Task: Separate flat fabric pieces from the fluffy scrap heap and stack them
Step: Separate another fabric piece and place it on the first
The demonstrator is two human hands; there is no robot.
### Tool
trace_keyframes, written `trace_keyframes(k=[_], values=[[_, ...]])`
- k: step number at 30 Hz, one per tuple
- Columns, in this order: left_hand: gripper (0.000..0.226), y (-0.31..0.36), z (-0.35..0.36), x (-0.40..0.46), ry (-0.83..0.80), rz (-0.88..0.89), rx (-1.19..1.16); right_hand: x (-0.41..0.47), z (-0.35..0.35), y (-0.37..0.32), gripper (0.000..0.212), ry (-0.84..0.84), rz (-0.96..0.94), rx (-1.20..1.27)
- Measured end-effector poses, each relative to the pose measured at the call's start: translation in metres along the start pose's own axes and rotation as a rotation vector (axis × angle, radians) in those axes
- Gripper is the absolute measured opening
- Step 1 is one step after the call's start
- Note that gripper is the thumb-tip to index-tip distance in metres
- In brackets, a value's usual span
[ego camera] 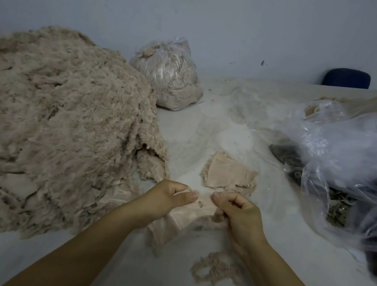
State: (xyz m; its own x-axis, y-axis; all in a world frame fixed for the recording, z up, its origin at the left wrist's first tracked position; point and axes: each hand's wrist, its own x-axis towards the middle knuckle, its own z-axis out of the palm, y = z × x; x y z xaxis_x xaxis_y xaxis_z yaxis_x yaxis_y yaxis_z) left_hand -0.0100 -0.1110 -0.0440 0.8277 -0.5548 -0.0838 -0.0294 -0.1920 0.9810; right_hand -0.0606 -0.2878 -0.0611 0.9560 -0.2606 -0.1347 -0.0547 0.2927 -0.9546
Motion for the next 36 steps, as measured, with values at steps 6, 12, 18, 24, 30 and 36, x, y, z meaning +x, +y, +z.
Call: trace_keyframes(k=[6,12,18,24,30,36], values=[[0.022,-0.006,-0.02,-0.003,0.217,-0.039,-0.058,-0.009,-0.03,-0.015,0.013,-0.241,0.064,-0.349],[0.04,0.006,-0.002,-0.001,0.055,-0.019,-0.088,-0.003,-0.021,-0.039,0.033,-0.568,0.22,-0.677],[0.035,0.009,0.002,0.0,0.139,0.049,-0.111,-0.007,-0.004,-0.021,0.016,-0.471,0.132,-0.415],[0.024,0.007,-0.021,0.004,0.375,0.015,-0.039,-0.016,-0.013,-0.029,0.027,-0.662,0.299,-0.634],[0.031,0.013,0.01,0.011,0.348,0.113,-0.047,-0.015,0.019,-0.016,0.019,-0.509,0.172,-0.425],[0.031,0.017,-0.014,0.013,0.476,0.132,-0.098,-0.02,0.004,-0.007,0.017,-0.48,0.191,-0.511]])
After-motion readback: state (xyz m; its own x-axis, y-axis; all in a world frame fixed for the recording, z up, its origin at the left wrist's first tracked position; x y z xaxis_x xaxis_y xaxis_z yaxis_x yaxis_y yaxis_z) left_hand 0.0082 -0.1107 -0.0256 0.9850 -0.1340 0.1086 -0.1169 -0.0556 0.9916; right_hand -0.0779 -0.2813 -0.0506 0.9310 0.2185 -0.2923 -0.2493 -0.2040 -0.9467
